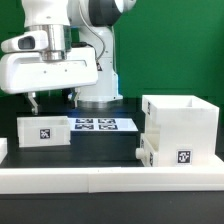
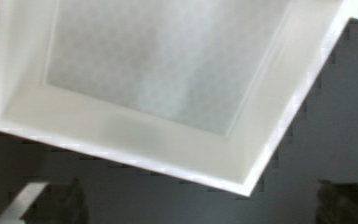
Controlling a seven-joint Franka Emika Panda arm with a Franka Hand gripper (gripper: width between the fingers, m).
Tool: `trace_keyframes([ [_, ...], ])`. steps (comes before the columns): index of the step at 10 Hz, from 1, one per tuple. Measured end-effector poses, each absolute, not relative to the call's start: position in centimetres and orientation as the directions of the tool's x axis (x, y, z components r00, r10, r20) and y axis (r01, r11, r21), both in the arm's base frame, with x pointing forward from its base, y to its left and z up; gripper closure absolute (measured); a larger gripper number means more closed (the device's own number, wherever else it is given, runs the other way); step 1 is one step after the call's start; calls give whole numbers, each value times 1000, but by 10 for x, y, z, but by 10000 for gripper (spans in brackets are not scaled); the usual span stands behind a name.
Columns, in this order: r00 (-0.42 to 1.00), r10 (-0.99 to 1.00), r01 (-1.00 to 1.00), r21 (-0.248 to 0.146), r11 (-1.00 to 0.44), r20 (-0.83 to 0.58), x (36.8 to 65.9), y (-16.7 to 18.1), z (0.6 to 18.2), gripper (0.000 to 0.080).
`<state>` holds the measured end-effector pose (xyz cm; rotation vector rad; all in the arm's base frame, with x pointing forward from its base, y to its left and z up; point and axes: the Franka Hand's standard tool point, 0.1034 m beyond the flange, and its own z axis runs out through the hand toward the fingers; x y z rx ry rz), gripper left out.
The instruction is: Assemble drawer
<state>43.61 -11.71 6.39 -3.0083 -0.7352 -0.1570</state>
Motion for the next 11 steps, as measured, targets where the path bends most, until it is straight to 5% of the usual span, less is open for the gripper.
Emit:
trace_keyframes([
  [4, 941, 324, 327, -17, -945, 99, 402, -105, 39, 151],
  [11, 943, 317, 320, -13, -947, 102, 388, -101, 5, 173],
])
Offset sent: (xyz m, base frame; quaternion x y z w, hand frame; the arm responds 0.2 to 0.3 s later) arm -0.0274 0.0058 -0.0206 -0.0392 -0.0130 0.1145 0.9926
